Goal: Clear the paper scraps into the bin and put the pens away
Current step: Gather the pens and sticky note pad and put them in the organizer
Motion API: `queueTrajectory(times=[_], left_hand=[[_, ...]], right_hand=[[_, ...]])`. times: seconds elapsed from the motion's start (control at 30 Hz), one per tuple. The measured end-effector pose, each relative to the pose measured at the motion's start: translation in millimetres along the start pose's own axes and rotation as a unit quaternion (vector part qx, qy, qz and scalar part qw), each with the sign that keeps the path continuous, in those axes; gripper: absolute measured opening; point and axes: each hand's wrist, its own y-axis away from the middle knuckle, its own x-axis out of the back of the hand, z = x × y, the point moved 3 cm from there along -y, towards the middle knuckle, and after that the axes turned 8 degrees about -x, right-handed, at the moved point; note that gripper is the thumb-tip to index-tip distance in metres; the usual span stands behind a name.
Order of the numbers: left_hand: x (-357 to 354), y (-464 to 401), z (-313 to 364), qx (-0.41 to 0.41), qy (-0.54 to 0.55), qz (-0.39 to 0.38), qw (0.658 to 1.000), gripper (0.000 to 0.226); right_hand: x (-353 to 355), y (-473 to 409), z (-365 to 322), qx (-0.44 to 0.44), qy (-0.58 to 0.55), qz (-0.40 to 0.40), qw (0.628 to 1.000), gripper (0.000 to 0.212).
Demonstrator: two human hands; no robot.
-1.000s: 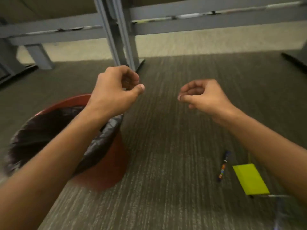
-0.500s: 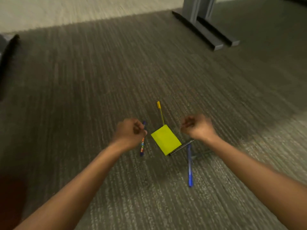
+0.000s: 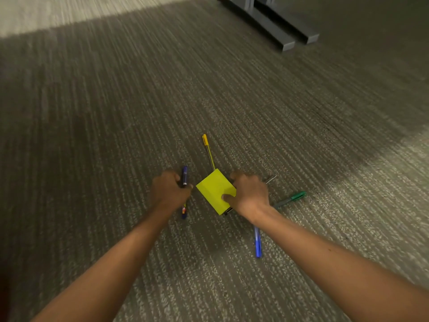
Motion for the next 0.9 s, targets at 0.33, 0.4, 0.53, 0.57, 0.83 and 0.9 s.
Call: queueTrajectory(times=[0.33,0.4,0.53,0.57,0.83,0.9], left_hand=[[-7.3,-5.8,-5.3,0.013,-0.07,-0.065,0.995,0.033],[-7.0,-7.7,-6.8,0.026,-0.056,-0.077,0.995,0.025],[-10.9,-9.1,-3.7,0.066,0.05,-0.068,0.994,0.017],[-15.1,-7.7,-0.2,0.092,0.118,-0.077,0.986,0.016],[-39.2,-3.4,42.2,0.111,0.318,-0.157,0.928,0.014],[-43.6,0.8,50.9,0.077,0.312,-0.178,0.93,0.014]], right_hand=[[14.5,-13.6,3.4,-0.011,-0.148,-0.127,0.981,0.011],[27.4,-15.8,19.4,-0.071,-0.327,-0.139,0.932,0.009],[46.2,-10.9,61.3,-0.211,-0.629,-0.087,0.744,0.005],[48.0,-9.6,70.9,-0.225,-0.674,-0.055,0.702,0.007],[44.1,-6.0,108.5,-0.255,-0.801,0.03,0.541,0.013],[45.3,-7.7,116.2,-0.257,-0.804,0.031,0.534,0.016]])
